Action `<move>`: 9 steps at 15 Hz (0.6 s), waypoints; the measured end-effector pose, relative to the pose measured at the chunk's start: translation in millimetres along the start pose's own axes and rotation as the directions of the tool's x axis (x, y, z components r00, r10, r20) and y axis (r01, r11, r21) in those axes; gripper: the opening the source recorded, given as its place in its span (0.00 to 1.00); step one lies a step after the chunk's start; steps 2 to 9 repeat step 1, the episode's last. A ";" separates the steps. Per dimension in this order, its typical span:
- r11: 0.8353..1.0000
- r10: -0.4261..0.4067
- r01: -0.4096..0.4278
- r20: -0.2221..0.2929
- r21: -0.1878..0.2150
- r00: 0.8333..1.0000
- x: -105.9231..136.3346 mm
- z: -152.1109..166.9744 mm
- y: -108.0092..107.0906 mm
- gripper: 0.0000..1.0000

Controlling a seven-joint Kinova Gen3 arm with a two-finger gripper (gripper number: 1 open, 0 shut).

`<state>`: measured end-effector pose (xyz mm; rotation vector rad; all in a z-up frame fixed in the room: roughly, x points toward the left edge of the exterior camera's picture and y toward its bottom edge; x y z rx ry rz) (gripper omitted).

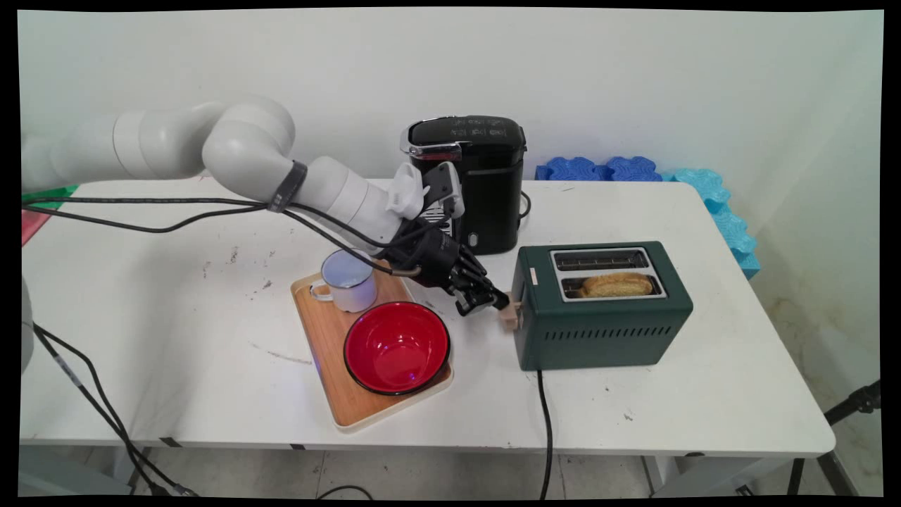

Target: Press the toaster switch

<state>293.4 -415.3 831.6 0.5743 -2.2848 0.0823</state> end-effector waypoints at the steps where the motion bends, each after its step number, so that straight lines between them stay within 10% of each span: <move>1: 1.000 -0.001 0.001 0.001 -0.001 1.000 -1.2 0.9 0.5 0.00; 9: 1.000 -0.001 0.001 0.001 -0.001 1.000 -1.2 0.9 0.5 0.00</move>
